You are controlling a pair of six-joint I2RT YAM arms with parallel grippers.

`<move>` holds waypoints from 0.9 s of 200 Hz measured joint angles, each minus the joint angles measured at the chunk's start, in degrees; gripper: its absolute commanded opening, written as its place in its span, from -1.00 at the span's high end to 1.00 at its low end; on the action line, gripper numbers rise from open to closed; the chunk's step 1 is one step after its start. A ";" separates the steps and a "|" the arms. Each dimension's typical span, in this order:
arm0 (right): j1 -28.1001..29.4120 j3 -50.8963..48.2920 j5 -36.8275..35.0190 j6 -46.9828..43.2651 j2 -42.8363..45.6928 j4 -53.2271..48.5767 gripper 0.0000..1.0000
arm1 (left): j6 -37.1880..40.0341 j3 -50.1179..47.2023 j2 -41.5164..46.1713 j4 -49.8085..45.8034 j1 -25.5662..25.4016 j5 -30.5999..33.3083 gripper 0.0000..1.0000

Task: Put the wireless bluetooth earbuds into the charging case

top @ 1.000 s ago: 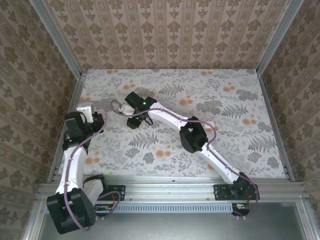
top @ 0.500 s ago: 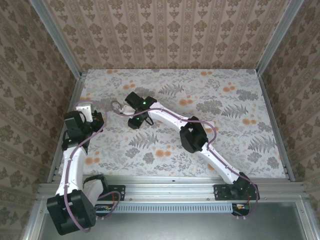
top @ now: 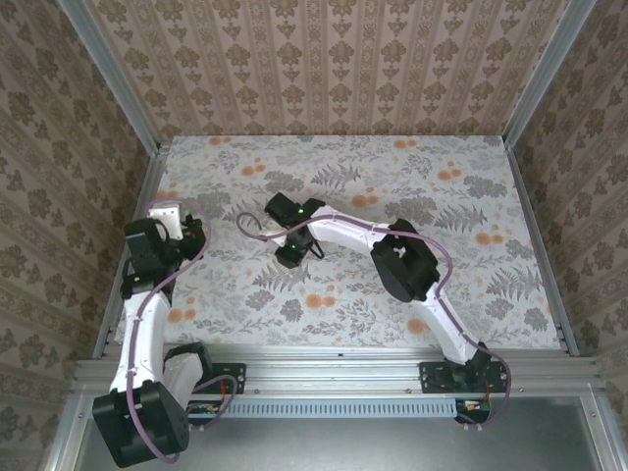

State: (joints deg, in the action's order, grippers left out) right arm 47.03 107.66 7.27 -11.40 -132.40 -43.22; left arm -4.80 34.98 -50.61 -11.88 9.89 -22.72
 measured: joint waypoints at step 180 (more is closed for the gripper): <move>-9.27 -41.94 -4.48 13.62 34.21 6.40 0.32 | -4.52 -10.97 -17.09 34.05 -35.45 4.50 0.89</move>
State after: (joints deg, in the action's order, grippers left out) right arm 37.76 65.71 2.79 2.22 -98.19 -36.82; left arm -9.32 24.01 -67.70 22.17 -25.56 -18.22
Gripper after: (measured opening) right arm 0.318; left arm 0.182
